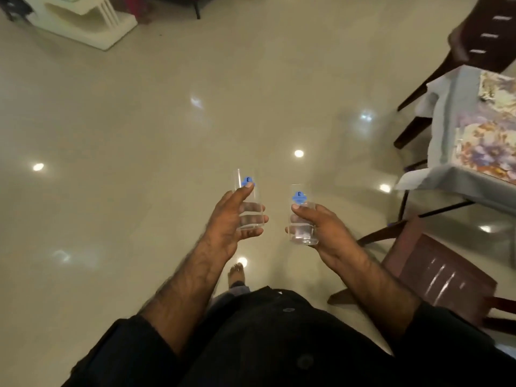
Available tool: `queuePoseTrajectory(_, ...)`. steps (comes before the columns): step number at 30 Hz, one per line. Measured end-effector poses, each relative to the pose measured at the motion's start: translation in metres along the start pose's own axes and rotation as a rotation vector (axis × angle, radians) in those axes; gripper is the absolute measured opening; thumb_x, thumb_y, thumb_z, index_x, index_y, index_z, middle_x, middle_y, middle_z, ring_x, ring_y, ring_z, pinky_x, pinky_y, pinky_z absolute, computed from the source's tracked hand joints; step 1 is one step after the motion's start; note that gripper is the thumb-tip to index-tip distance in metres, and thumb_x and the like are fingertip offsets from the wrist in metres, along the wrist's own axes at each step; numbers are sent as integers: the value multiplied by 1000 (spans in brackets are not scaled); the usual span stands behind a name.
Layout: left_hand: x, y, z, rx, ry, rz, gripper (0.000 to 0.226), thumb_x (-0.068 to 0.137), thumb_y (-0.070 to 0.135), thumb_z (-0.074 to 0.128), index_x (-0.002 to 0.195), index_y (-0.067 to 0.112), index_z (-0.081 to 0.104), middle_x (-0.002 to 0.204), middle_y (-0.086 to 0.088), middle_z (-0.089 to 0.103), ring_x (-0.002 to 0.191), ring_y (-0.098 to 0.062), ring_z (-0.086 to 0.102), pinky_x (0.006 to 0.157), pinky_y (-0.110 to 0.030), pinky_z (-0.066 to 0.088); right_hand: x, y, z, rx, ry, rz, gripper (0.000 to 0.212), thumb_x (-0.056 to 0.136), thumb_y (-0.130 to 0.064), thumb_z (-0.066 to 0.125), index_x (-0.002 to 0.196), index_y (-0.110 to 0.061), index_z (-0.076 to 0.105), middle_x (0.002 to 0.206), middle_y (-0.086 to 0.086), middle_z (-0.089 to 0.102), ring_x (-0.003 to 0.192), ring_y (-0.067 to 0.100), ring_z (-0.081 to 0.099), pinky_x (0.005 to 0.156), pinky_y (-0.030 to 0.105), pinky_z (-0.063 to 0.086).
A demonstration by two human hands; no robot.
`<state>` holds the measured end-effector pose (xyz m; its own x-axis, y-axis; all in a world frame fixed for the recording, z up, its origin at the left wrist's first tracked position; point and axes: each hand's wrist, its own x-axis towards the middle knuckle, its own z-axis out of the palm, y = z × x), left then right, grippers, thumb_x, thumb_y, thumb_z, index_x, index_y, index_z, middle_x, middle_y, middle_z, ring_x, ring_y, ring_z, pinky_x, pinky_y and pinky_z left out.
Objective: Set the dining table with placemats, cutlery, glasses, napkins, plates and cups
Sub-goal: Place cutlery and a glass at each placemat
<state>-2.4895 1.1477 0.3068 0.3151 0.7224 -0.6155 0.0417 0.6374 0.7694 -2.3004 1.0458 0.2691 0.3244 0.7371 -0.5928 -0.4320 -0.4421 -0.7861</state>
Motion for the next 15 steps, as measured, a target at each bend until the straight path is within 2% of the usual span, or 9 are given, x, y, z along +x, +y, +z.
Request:
queuePoseTrajectory(3,50,45,17,66,-107,-40,57,91,59,75,132,21,61,117,-20,77,101,-41,78,69,-40,60,31,-36,7,61,102,-2,47,87,-39,82,126,-15,68,118,14,74,106,36,75,83,44,63)
queuePoseTrajectory(7,112,95,48,204,-238,-75,53,92,58,76,129,22,62,116,-20,77,98,-38,79,71,-41,60,66,-80,13,143,204,-28,43,90,-40,79,124,-17,68,121,15,73,108,37,74,92,50,61)
queuePoseTrajectory(12,190,140,114,304,-343,-112,53,92,56,75,128,19,63,114,-20,78,95,-37,80,68,-39,61,122,-121,-16,246,308,-20,41,90,-40,78,123,-18,68,115,10,76,103,31,76,88,47,62)
queuePoseTrajectory(15,238,158,164,362,-385,-124,53,92,56,75,128,19,63,116,-20,77,94,-36,80,68,-39,61,168,-146,-49,312,360,-27,43,89,-38,80,123,-14,68,113,13,76,100,32,76,83,46,63)
